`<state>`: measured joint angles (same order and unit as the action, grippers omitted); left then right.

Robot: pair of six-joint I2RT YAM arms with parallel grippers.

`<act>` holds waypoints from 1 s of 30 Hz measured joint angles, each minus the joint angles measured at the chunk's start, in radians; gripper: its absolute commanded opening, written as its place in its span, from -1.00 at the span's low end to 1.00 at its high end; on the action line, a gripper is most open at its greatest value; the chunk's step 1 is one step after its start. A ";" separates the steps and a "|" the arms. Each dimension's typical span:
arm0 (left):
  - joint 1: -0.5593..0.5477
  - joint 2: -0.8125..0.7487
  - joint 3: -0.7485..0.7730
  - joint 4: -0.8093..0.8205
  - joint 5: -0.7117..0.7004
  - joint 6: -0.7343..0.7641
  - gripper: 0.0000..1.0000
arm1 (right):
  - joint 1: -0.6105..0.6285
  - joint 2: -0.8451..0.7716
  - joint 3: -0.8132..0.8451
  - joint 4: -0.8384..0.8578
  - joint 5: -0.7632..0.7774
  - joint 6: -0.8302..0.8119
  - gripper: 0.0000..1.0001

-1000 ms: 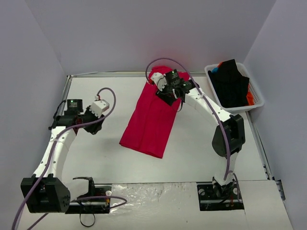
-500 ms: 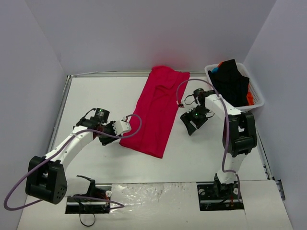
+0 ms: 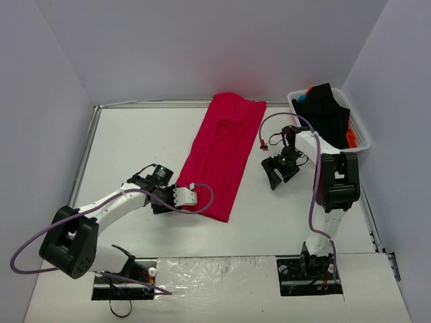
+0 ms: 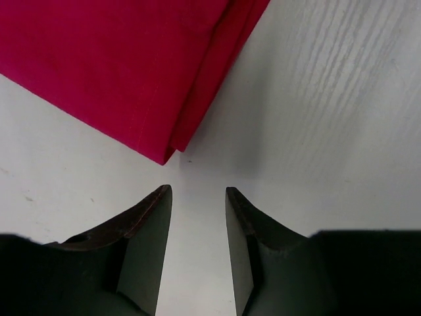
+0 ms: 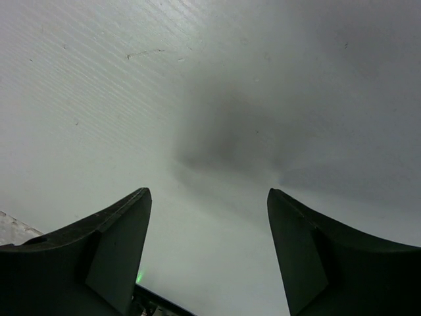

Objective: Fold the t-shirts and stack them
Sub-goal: Grab the bottom of the folded rectangular tshirt with both arms

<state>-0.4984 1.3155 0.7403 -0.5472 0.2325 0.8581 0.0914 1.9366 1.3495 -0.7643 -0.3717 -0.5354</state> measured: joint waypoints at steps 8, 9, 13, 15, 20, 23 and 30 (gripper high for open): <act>-0.008 0.054 0.000 0.064 0.003 0.005 -0.26 | 0.001 0.007 0.000 0.000 0.009 0.006 0.36; -0.011 0.058 0.000 0.070 0.003 0.005 -0.26 | 0.001 0.011 0.000 0.000 0.009 0.007 0.36; -0.019 0.084 0.000 0.100 0.006 0.004 -0.26 | 0.001 0.045 0.006 -0.008 0.016 0.010 0.35; -0.023 0.104 0.002 0.109 0.006 0.003 -0.26 | 0.001 0.046 0.009 -0.012 0.016 0.011 0.35; -0.035 0.130 0.019 0.126 0.005 -0.002 -0.72 | 0.001 0.047 0.010 -0.014 0.016 0.011 0.34; -0.041 0.141 0.026 0.127 0.001 -0.005 -0.94 | 0.001 0.047 0.010 -0.014 0.016 0.010 0.33; -0.073 0.129 0.062 0.058 0.008 -0.011 -0.95 | 0.008 0.046 0.010 -0.014 0.016 0.010 0.32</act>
<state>-0.5716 1.4441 0.8021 -0.4889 0.2405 0.8467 0.0990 1.9827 1.3598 -0.7784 -0.3557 -0.5251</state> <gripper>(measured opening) 0.029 0.664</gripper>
